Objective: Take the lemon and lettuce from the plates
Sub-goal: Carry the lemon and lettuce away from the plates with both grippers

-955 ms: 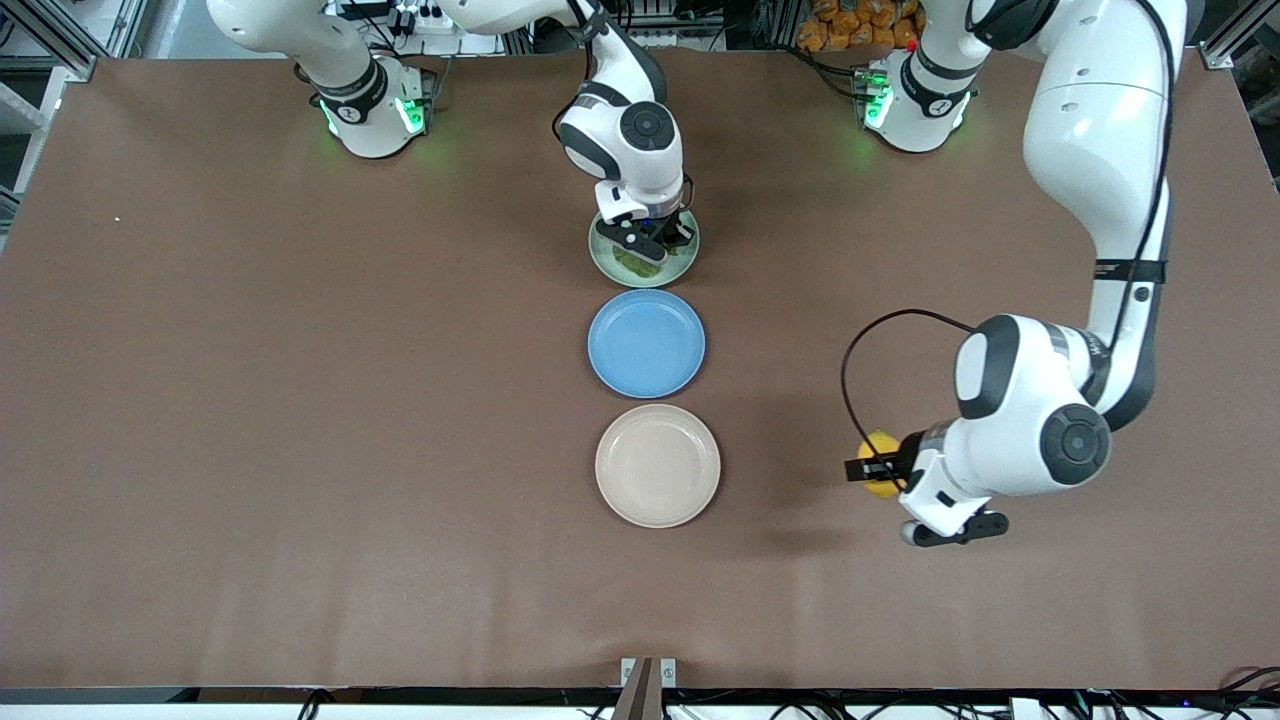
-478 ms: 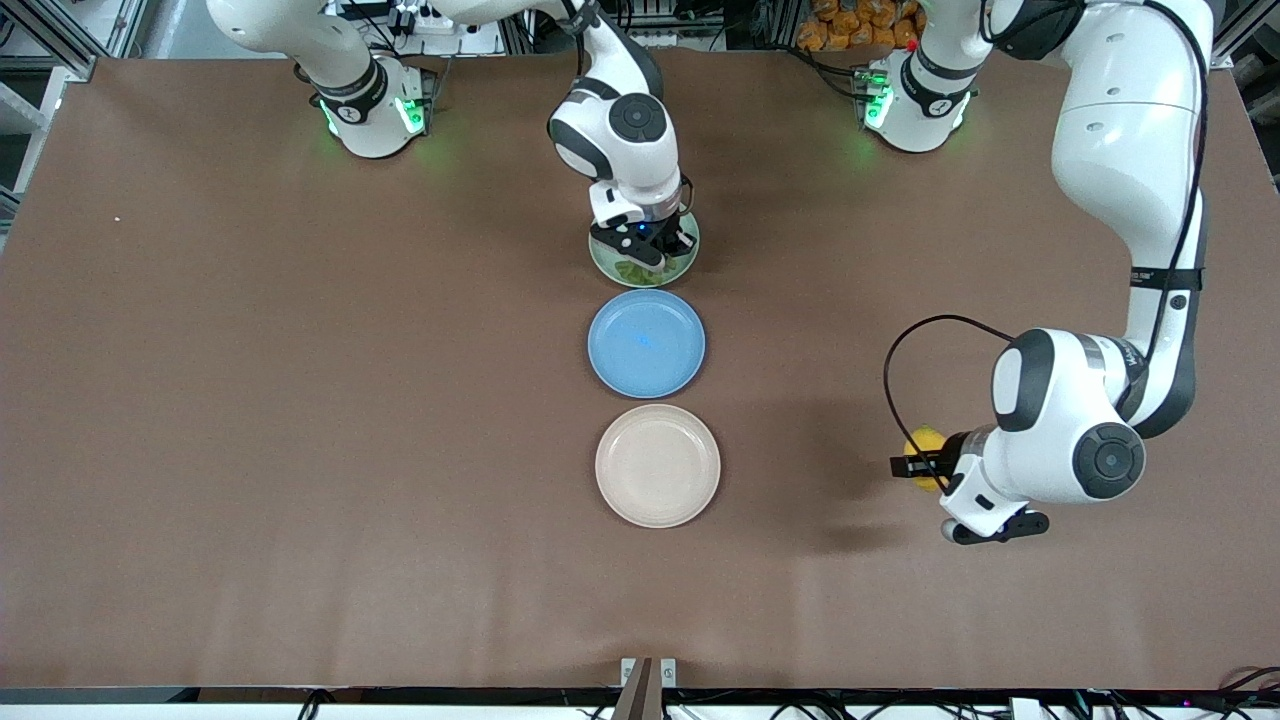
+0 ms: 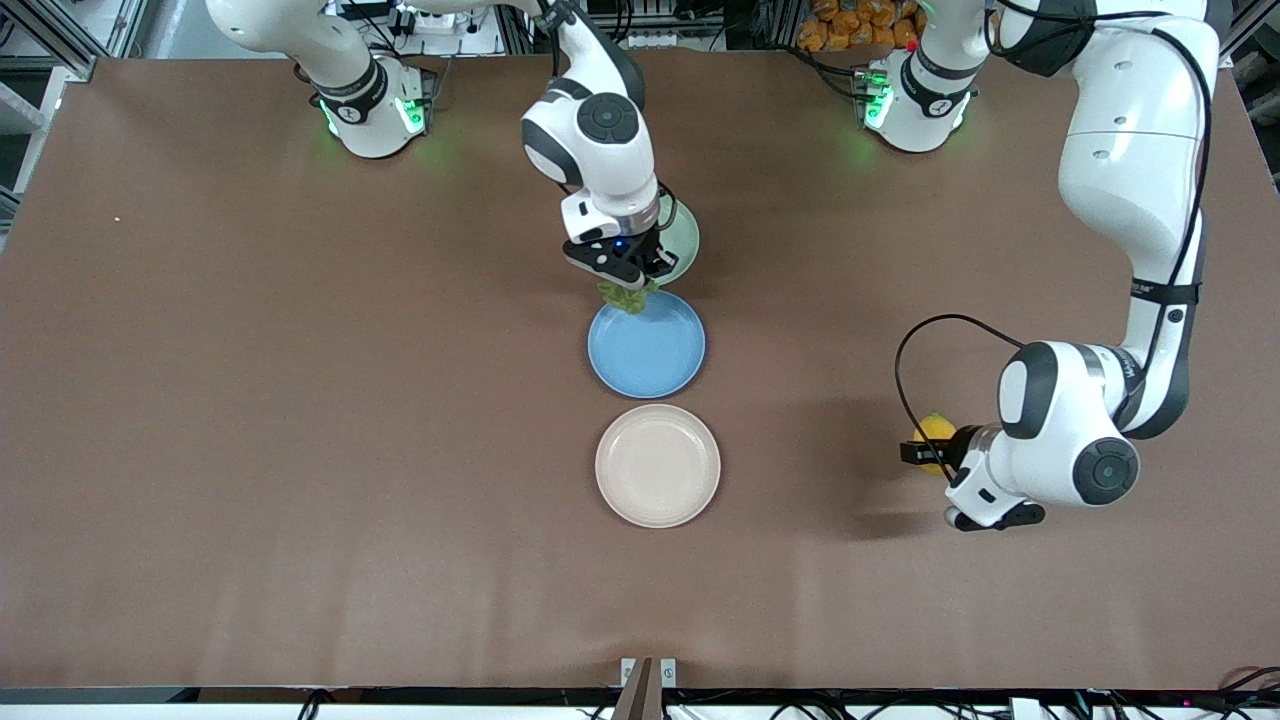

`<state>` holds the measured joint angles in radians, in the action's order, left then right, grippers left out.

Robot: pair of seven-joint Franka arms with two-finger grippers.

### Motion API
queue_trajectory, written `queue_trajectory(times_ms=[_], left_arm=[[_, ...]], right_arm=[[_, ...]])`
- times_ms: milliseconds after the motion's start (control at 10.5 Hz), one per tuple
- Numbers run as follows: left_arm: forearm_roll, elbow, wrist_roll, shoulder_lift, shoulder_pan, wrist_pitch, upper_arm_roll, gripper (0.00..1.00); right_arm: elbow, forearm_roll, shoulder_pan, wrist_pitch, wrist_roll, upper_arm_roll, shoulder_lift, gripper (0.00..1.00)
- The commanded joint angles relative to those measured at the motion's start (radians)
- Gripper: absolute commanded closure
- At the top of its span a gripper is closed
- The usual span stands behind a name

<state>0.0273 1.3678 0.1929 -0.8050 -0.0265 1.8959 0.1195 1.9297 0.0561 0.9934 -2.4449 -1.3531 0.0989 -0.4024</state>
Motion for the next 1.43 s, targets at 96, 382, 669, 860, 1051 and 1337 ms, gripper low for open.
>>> queue_trajectory(times_ms=[96, 382, 669, 860, 1051, 1337], left_arm=[[-0.091, 0.027, -0.02, -0.011, -0.01, -0.009, 0.003, 0.56], [-0.132, 0.027, -0.021, -0.042, -0.01, 0.009, 0.005, 0.53], [-0.165, 0.027, -0.021, -0.057, -0.01, 0.011, 0.003, 0.15], [-0.188, 0.025, -0.018, -0.051, -0.012, 0.009, 0.005, 0.0], [-0.188, 0.013, -0.013, -0.017, -0.012, -0.006, 0.005, 0.0], [-0.184, 0.001, -0.009, 0.036, -0.01, -0.078, 0.012, 0.0]], right_arm=[[0.018, -0.013, -0.038, 0.053, 0.153, 0.057, 0.062, 1.0], [0.02, -0.013, -0.111, 0.109, 0.331, 0.07, 0.073, 1.0], [0.018, -0.013, -0.235, 0.184, 0.512, 0.068, 0.109, 1.0], [0.018, -0.013, -0.309, 0.188, 0.612, 0.068, 0.109, 1.0], [0.017, -0.012, -0.398, 0.213, 0.74, 0.068, 0.125, 1.0], [0.014, -0.012, -0.551, 0.222, 0.961, 0.068, 0.114, 1.0]])
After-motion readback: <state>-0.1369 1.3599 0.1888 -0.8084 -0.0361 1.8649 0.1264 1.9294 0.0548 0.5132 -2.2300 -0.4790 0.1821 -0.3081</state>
